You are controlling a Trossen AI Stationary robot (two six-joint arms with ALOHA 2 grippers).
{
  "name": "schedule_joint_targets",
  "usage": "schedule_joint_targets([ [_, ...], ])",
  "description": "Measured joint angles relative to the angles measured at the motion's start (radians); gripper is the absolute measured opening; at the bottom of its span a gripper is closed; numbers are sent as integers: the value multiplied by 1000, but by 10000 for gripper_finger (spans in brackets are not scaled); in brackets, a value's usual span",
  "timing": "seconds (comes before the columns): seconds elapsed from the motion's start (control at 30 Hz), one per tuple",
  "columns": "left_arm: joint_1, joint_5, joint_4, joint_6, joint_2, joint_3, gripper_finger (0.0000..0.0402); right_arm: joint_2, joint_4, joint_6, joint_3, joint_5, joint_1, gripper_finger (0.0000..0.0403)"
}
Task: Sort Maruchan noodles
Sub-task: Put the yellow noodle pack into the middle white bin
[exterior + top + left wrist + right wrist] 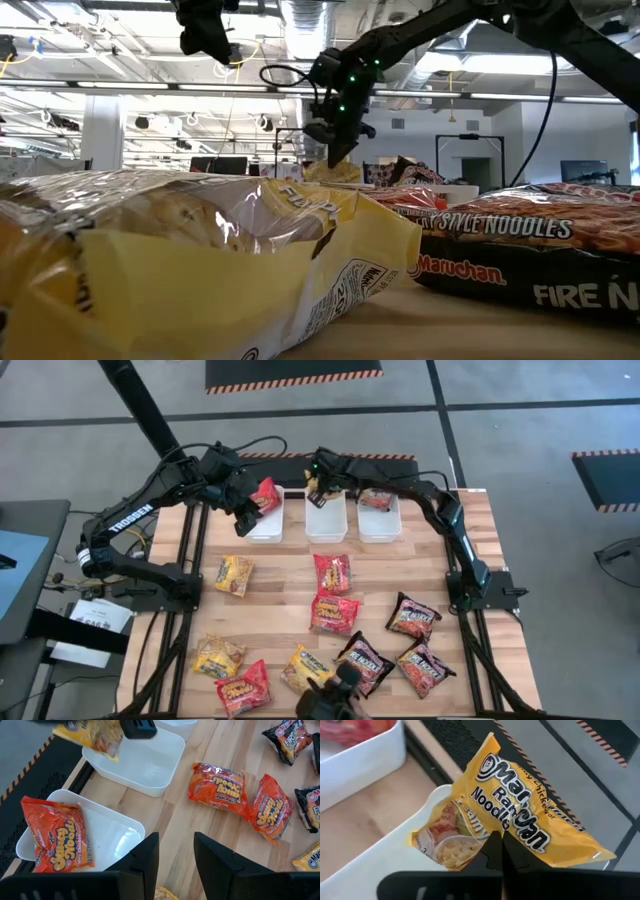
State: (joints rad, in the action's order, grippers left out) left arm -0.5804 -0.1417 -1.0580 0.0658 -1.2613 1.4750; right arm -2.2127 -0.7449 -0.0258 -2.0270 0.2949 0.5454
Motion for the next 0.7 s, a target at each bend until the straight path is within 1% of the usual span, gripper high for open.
schedule_joint_targets([
  [0.07,0,0,0,0,0,0,107,0,14,0,0,-31,17,4],
  [0.17,0,0,1,0,0,0,107,0,39,0,0,-32,23,4],
  [0.33,0,0,1,0,0,0,107,-1,9,0,0,-76,19,5],
  [0.47,0,0,1,0,0,0,107,-1,50,2,23,-34,5,4],
  [0.7,0,0,1,1,0,0,107,-2,12,0,24,-61,19,11],
])
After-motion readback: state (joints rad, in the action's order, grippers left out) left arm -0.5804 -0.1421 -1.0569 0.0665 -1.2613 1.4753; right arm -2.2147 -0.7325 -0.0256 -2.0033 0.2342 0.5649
